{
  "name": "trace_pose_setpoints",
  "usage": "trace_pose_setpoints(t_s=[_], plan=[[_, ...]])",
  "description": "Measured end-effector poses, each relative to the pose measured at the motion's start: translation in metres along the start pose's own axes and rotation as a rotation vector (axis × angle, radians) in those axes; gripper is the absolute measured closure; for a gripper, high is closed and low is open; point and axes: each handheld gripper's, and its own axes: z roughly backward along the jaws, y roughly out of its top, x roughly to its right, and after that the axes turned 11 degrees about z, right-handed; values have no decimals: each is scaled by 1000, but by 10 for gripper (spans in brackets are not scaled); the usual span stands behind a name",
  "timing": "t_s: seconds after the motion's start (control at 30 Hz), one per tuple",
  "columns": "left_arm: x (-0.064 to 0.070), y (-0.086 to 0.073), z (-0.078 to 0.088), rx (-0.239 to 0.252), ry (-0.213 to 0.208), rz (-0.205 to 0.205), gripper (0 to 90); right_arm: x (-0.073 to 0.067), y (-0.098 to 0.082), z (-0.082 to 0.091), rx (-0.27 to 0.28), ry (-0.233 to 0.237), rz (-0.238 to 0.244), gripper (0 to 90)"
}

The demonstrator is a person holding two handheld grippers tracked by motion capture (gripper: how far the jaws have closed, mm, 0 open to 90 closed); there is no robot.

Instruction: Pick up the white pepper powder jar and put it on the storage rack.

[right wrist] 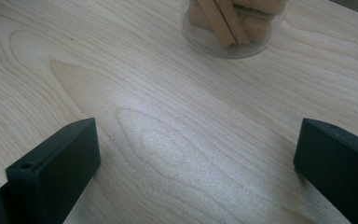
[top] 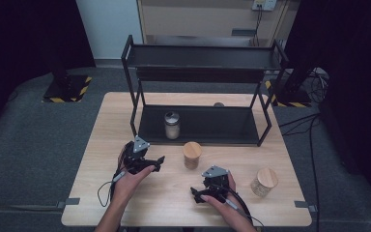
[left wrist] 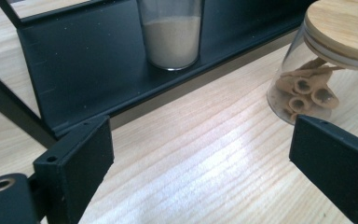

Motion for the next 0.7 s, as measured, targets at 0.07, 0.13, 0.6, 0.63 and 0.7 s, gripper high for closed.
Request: trace_pose_setpoints(t_s=[0.07, 0.13, 0.6, 0.63, 0.7], plan=[[0, -2, 2, -1, 2, 3, 48, 0, 0, 0, 0, 0, 0, 5], [1, -4, 6, -3, 5, 6, 47, 0, 0, 0, 0, 0, 0, 5], [-2, -26, 23, -25, 27, 15, 44, 0, 0, 0, 0, 0, 0, 5], [-2, -26, 24, -28, 28, 15, 45, 0, 0, 0, 0, 1, -1, 5], [-3, -28, 27, -30, 29, 18, 45, 0, 0, 0, 0, 1, -1, 5]])
